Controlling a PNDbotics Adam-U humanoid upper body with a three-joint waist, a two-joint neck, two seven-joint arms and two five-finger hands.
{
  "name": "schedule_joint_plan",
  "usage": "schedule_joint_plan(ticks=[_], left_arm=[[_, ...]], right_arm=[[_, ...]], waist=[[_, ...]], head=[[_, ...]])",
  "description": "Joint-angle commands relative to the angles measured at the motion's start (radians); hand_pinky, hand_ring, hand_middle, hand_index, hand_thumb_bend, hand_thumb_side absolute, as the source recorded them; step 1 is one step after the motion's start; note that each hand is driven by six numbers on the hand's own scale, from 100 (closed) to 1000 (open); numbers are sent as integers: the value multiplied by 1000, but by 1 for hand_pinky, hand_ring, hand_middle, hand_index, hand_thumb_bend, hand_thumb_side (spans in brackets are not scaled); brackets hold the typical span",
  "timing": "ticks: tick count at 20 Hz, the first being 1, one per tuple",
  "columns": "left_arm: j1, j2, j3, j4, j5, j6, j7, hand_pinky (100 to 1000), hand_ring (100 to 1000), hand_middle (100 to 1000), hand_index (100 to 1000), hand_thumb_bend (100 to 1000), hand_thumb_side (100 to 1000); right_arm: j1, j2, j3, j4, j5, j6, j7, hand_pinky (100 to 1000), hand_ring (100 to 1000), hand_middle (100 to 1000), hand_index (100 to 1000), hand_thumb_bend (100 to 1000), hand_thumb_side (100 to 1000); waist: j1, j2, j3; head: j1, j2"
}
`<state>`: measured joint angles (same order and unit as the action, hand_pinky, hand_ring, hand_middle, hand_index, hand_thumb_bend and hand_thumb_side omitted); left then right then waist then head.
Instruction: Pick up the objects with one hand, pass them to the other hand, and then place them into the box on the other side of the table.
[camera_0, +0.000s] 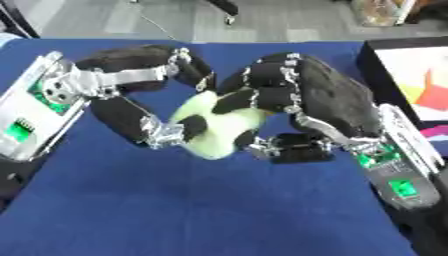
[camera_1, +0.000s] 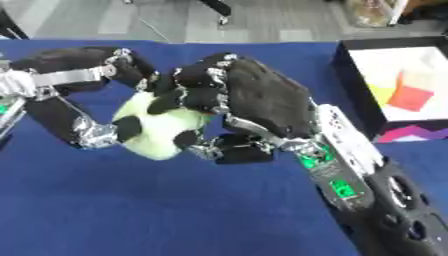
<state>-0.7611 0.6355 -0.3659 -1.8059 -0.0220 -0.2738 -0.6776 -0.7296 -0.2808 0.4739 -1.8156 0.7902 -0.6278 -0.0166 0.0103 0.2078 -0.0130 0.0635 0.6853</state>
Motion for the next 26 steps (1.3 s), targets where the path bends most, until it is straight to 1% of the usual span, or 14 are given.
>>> schedule_joint_plan(ticks=[1,4,8,10,14,16,19,22,26], left_arm=[[-25,13,34,-36,39,0,7,761,607,574,749,100,905],[-22,20,58,-39,57,0,20,771,627,597,769,100,938],[-16,41,113,-41,95,6,58,787,662,633,785,100,969],[-11,57,156,-43,120,11,93,789,667,639,789,100,948],[19,99,267,-50,177,26,205,788,667,640,787,100,900],[45,116,322,-57,198,35,262,786,665,636,784,101,868],[100,132,389,-76,220,45,332,783,661,632,781,106,859],[161,131,436,-99,230,57,371,782,658,628,777,100,871],[246,109,486,-125,225,78,394,780,656,625,774,100,897]], right_arm=[[-10,-13,-20,-3,7,4,-13,431,488,182,475,100,100],[-10,-17,-27,-4,5,7,-23,431,488,180,461,100,100],[-10,-28,-41,-6,1,18,-34,432,488,171,454,100,100],[-12,-38,-50,-6,-9,29,-39,433,489,165,454,100,100],[-15,-74,-85,-4,-38,66,-50,435,490,151,457,100,100],[-18,-103,-111,1,-55,94,-59,438,491,143,461,100,100],[-23,-154,-164,25,-87,150,-79,445,495,138,469,100,100],[-26,-204,-224,70,-122,213,-105,453,500,133,481,100,100],[-32,-266,-315,177,-147,295,-148,472,512,122,508,100,100]], waist=[[1,-25,1],[1,-26,1],[1,-27,2],[1,-28,3],[2,-30,5],[2,-30,7],[1,-28,11],[-1,-27,15],[-4,-24,22]], head=[[-4,3],[-7,2],[-13,3],[-18,4],[-32,7],[-40,7],[-55,5],[-70,3],[-90,0]])
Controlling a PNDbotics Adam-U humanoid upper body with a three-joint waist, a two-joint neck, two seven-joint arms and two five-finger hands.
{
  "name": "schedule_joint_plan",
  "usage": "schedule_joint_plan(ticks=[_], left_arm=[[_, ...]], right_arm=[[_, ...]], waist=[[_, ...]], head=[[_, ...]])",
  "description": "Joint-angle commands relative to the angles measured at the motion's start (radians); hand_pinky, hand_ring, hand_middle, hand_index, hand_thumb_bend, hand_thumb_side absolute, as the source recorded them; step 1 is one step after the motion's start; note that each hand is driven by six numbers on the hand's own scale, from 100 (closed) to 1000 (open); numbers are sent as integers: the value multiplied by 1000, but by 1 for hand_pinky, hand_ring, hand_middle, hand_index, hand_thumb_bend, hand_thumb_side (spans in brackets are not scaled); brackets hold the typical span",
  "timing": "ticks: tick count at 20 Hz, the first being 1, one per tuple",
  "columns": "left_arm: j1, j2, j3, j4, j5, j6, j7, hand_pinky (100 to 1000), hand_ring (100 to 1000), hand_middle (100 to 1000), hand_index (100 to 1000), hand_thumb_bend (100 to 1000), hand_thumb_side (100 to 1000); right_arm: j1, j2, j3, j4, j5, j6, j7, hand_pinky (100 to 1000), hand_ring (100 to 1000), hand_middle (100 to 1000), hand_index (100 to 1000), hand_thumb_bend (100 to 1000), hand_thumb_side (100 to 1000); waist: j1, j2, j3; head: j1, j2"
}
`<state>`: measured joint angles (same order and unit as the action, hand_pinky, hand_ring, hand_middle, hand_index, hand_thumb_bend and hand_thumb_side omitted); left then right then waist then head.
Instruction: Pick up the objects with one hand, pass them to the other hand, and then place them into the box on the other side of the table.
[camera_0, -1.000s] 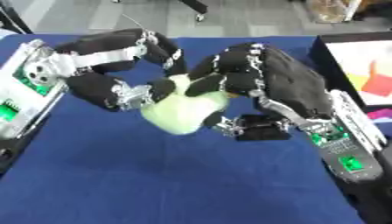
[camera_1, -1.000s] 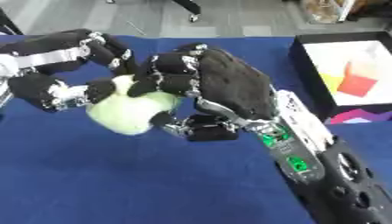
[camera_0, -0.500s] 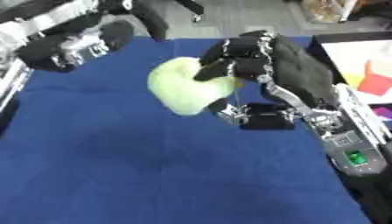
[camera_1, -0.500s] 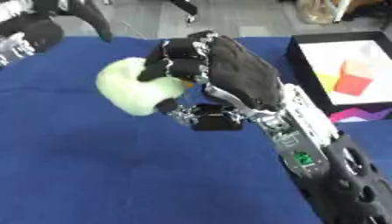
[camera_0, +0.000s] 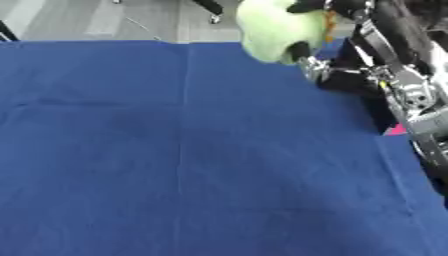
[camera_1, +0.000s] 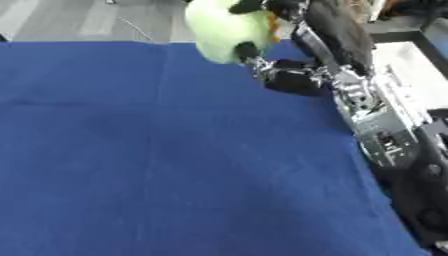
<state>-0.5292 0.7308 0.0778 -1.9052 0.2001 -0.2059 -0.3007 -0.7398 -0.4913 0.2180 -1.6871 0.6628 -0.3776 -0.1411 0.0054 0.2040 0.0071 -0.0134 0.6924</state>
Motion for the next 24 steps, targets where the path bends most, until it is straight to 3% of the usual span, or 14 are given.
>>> schedule_joint_plan(ticks=[1,5,10,14,15,16,17,19,21,24], left_arm=[[36,6,55,-31,1,16,22,779,654,623,772,100,905],[109,-29,100,-47,-2,40,39,777,649,617,768,100,914],[171,-72,139,-65,-13,64,52,775,644,612,765,100,916],[196,-108,158,-79,-16,83,60,774,642,610,763,100,916],[198,-113,160,-83,-17,86,61,774,642,609,763,100,916],[201,-119,162,-87,-17,89,61,774,642,609,763,100,917],[202,-124,163,-91,-18,92,61,774,642,609,763,101,917],[204,-131,164,-94,-19,96,62,774,642,609,763,101,917],[205,-135,165,-95,-20,99,62,774,642,609,764,102,918],[207,-137,165,-95,-21,102,59,775,642,609,764,103,920]], right_arm=[[-25,-70,-83,87,-24,68,-33,477,515,118,517,100,100],[-49,-120,-171,287,-18,146,-68,503,532,100,552,100,100],[-102,-147,-276,607,31,232,-136,541,555,100,607,100,110],[-153,-153,-341,831,35,285,-201,597,595,118,681,100,235],[-163,-155,-346,872,35,280,-206,643,628,187,737,100,216],[-172,-159,-343,914,43,264,-196,706,695,318,837,100,167],[-179,-165,-336,949,60,245,-174,770,796,531,992,100,131],[-188,-178,-322,1002,111,204,-105,848,897,733,1000,100,414],[-192,-188,-329,1014,156,178,-77,915,972,829,1000,100,528],[-184,-200,-349,994,197,168,-96,951,1000,864,1000,100,638]], waist=[[0,-20,4],[1,-21,14],[4,-22,24],[9,-23,33],[9,-23,35],[9,-22,38],[9,-22,40],[7,-21,43],[6,-21,44],[4,-22,45]], head=[[-19,-6],[-43,-3],[-56,-1],[-58,-4],[-58,-4],[-58,-4],[-59,-4],[-60,-4],[-60,-3],[-58,-3]])
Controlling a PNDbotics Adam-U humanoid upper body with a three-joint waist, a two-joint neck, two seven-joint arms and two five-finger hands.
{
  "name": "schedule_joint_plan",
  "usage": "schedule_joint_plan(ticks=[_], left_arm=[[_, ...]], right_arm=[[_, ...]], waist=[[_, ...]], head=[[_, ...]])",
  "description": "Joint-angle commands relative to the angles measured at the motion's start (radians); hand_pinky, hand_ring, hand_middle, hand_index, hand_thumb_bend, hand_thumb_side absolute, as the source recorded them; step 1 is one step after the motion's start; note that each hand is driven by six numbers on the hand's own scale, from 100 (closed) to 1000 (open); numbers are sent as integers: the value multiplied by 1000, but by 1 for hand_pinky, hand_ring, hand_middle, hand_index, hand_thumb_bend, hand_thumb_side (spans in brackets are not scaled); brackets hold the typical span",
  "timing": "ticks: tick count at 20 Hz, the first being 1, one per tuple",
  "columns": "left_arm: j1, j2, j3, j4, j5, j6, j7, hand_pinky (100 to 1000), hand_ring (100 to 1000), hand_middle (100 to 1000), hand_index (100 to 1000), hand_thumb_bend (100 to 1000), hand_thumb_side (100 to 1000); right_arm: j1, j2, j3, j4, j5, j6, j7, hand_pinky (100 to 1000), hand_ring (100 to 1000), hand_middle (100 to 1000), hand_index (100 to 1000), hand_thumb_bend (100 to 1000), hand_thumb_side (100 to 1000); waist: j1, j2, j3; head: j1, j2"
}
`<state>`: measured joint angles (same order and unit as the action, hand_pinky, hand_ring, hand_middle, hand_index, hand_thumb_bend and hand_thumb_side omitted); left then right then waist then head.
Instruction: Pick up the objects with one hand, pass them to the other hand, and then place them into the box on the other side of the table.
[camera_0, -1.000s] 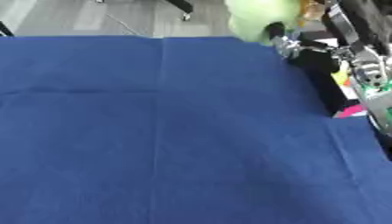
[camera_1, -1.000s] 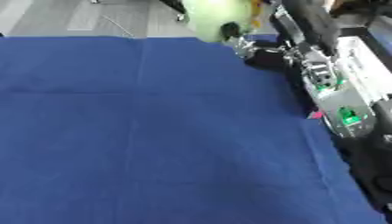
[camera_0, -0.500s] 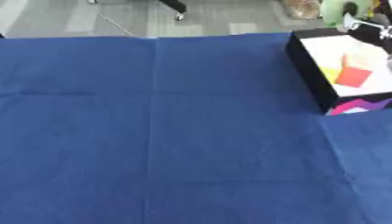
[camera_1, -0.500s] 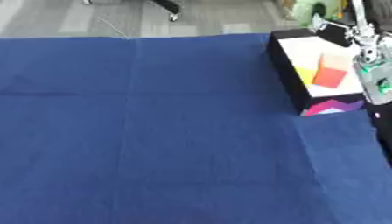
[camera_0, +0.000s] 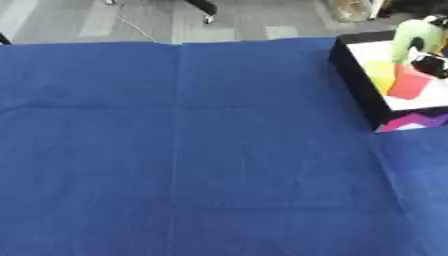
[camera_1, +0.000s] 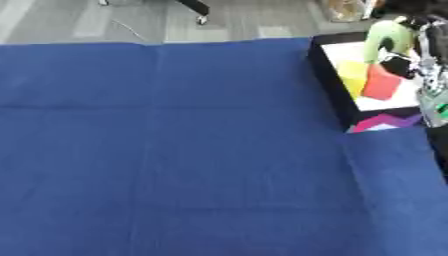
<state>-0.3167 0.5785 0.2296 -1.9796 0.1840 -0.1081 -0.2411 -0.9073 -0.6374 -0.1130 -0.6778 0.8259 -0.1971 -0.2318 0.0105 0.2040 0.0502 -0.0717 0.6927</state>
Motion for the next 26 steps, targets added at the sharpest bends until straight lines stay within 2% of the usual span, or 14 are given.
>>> schedule_joint_plan(ticks=[1,3,6,9,10,14,19,22,26], left_arm=[[-5,15,13,-20,-6,4,-1,775,642,609,765,103,920],[-2,12,14,-20,-7,6,-2,775,643,609,764,105,920],[1,8,17,-20,-8,9,-2,774,642,609,764,105,920],[6,4,20,-20,-11,11,-1,774,641,607,764,105,920],[9,2,22,-20,-12,13,0,773,640,606,763,101,918],[19,-15,35,-20,-29,24,13,771,641,607,761,100,913],[36,-45,63,-20,-37,34,84,770,643,607,756,100,888],[45,-71,78,-20,-33,21,143,772,650,613,757,100,879],[62,-115,87,-20,-40,-3,198,776,660,621,762,100,884]], right_arm=[[-14,-57,-22,-21,39,-12,-14,956,1000,872,1000,100,652],[-8,-65,-31,-35,36,-9,-33,965,1000,878,1000,100,679],[3,-78,-44,-66,0,-7,-54,971,1000,866,1000,100,666],[25,-96,-56,-132,-63,-16,-63,967,1000,852,1000,100,619],[36,-101,-62,-170,-94,-22,-70,954,991,804,1000,100,536],[129,-104,-95,-407,-313,-29,-120,926,932,714,1000,100,500],[305,-44,-130,-817,-590,-26,-152,914,899,651,1000,100,537],[408,17,-135,-1033,-678,-35,-113,909,892,646,1000,100,540],[527,93,-122,-1204,-713,-50,-14,912,889,634,1000,100,521]], waist=[[-1,-22,2],[-3,-23,3],[-4,-24,3],[-5,-24,3],[-5,-23,3],[-4,-19,1],[-3,-18,-6],[-4,-20,-12],[-4,-23,-15]], head=[[1,-4],[2,-4],[4,-3],[6,-4],[8,-3],[18,-6],[49,-5],[73,-1],[111,15]])
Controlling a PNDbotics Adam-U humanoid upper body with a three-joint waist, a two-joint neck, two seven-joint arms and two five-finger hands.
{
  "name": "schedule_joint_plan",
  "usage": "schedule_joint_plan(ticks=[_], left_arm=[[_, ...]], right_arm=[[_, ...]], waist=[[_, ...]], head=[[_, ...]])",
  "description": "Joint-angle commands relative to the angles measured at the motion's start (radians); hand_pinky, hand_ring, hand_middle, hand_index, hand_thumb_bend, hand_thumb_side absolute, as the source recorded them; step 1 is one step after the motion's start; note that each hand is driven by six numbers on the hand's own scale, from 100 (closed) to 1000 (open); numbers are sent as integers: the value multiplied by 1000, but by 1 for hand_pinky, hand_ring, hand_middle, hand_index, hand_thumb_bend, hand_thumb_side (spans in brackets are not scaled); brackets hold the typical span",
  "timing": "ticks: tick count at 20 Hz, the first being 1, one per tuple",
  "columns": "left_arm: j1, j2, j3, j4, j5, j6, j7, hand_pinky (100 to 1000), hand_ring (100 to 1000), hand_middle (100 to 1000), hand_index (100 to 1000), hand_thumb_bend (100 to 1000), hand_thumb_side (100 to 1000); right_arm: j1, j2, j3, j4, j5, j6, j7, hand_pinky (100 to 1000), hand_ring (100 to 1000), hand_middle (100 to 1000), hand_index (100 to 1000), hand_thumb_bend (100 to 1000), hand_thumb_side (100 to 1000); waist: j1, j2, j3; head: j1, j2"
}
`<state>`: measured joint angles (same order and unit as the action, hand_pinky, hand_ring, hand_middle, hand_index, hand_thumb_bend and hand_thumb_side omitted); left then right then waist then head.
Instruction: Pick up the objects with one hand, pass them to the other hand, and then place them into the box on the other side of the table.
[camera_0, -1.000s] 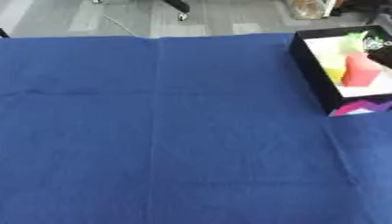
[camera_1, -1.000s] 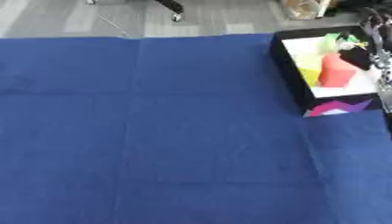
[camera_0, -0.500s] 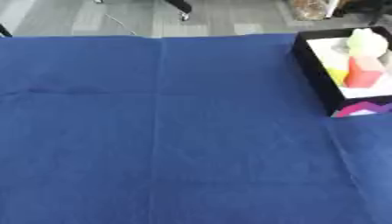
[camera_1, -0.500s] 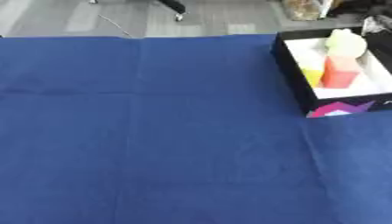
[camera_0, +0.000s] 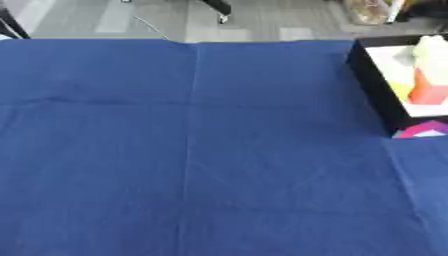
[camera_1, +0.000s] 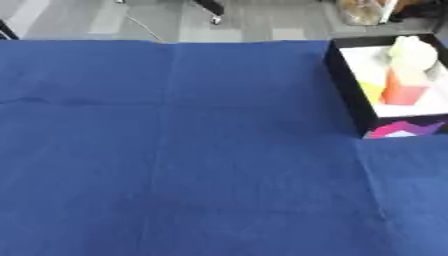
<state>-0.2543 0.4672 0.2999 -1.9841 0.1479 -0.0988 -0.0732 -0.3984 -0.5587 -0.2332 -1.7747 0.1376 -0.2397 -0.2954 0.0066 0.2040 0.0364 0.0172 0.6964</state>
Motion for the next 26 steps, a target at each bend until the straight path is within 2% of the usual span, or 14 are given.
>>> schedule_joint_plan(ticks=[1,5,11,19,26], left_arm=[[5,-14,17,-16,-10,-19,36,777,662,622,763,100,885],[20,-60,11,-16,-35,-44,47,780,666,626,765,100,895],[45,-124,7,-16,-52,-33,46,779,655,615,756,100,907],[75,-175,5,-16,-68,-14,33,774,651,610,750,104,923],[58,-192,-3,-16,-65,2,22,775,652,611,753,110,930]], right_arm=[[41,35,1,-134,-23,-12,75,914,890,631,1000,100,522],[109,127,1,-194,-20,-5,133,927,889,614,1000,100,525],[191,215,-12,-220,-14,19,160,939,876,574,1000,100,538],[217,232,-21,-219,-2,32,159,940,870,565,1000,100,529],[211,241,-19,-215,1,38,166,942,870,564,1000,100,530]], waist=[[0,-23,-1],[0,-24,-6],[1,-24,-12],[4,-26,-9],[4,-30,-13]], head=[[31,16],[52,37],[51,52],[32,70],[17,74]])
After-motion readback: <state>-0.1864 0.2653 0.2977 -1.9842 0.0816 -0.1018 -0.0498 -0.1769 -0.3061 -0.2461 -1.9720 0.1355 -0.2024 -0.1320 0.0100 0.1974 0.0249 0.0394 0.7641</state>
